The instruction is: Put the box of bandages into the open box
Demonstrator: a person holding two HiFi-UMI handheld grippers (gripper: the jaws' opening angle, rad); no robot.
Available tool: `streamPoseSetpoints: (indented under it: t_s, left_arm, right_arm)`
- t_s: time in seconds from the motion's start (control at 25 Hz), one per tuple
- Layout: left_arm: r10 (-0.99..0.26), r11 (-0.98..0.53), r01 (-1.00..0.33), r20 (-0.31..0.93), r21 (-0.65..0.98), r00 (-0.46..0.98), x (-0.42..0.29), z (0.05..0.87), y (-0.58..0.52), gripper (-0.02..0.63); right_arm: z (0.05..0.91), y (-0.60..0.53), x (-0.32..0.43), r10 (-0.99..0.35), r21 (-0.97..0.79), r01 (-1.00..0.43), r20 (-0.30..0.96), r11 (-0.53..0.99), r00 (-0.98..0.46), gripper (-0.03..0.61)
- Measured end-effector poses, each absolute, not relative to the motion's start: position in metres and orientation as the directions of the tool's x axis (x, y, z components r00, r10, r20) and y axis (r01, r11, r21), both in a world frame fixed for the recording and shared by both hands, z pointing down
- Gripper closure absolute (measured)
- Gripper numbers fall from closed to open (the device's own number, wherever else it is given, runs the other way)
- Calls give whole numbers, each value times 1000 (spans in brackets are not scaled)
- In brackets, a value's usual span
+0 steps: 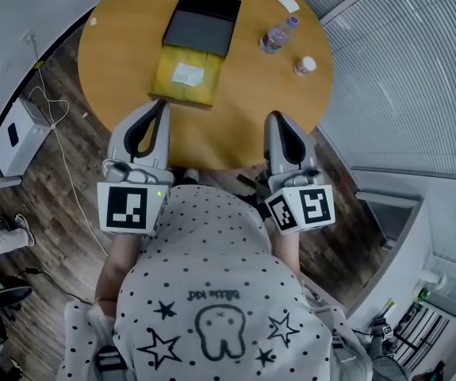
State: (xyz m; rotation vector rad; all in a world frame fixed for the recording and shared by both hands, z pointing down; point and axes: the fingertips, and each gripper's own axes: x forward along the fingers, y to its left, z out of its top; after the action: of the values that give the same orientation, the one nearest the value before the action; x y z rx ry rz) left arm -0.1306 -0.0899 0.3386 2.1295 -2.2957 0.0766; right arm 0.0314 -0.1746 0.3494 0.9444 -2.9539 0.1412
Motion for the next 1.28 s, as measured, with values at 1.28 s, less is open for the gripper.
streamPoseSetpoints:
  t_s: [1.28]
  left_arm:
    - [-996, 63, -998, 57, -8, -63, -129, 346, -96, 604]
  right_arm:
    - [355, -179, 34, -593, -89, -598, 83, 796, -801, 574]
